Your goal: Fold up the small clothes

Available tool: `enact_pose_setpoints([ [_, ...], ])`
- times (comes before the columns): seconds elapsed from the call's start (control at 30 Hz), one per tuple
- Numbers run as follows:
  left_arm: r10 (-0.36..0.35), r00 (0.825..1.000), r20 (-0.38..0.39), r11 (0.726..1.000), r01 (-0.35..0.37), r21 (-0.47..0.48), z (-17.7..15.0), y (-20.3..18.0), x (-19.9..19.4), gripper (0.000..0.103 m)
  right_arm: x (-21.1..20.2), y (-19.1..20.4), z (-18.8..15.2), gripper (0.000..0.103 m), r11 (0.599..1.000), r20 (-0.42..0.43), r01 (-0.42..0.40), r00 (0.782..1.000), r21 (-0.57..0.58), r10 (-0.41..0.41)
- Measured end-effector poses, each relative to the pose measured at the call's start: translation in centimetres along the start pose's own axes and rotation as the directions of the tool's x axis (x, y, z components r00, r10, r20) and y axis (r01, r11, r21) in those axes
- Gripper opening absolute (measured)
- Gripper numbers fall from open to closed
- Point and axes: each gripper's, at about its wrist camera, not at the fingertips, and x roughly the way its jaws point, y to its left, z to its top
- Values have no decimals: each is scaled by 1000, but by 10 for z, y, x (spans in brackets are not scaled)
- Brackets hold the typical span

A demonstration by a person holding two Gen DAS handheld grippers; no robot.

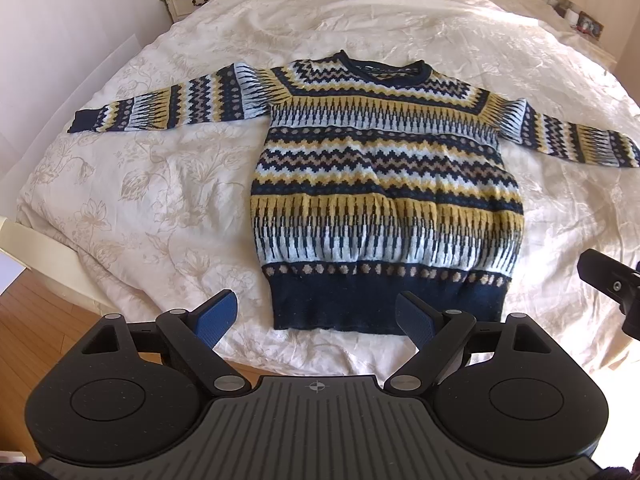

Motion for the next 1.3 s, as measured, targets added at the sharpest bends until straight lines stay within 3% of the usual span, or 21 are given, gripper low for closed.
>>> enact_pose_setpoints([
  [0.8,-2,999,-38,1000,2,-19,9,16,11,86,9,14,3,102,1000,-27,-8,1000,-5,8],
  [1.3,0,996,-92,1000,-2,-20,40,23,44,86,50,19,21,102,1000,-97,-18,995,17,20],
])
